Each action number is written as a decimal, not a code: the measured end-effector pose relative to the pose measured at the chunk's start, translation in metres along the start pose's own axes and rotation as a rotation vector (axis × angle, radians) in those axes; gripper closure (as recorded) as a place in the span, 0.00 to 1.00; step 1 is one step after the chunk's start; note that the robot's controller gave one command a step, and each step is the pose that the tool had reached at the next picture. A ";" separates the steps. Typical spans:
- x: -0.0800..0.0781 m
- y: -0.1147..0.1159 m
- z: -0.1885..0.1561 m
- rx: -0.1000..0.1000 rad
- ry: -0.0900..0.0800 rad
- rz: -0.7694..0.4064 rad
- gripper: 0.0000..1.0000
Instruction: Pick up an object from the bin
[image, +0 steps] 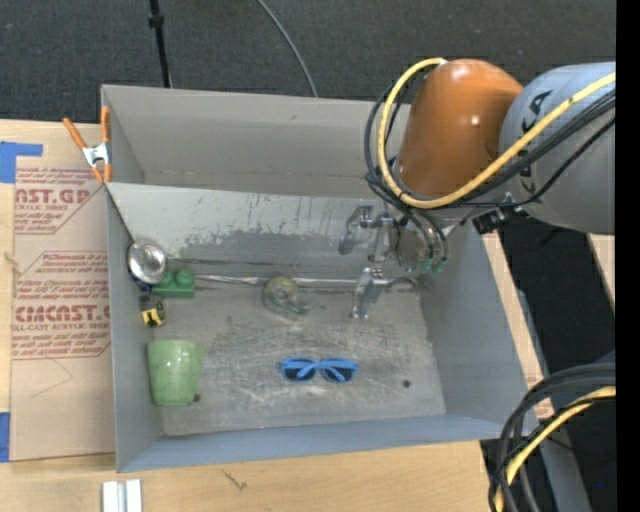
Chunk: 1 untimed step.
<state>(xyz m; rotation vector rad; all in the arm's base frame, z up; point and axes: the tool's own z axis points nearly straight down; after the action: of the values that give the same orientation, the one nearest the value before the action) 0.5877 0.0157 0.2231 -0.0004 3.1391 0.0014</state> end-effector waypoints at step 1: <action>0.041 0.003 0.144 -0.001 0.008 0.003 0.00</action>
Offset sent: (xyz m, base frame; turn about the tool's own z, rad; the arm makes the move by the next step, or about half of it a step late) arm -0.0387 0.0021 -0.1395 0.0031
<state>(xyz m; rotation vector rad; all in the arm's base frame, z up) 0.5468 0.0184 0.0789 0.0041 3.1472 0.0023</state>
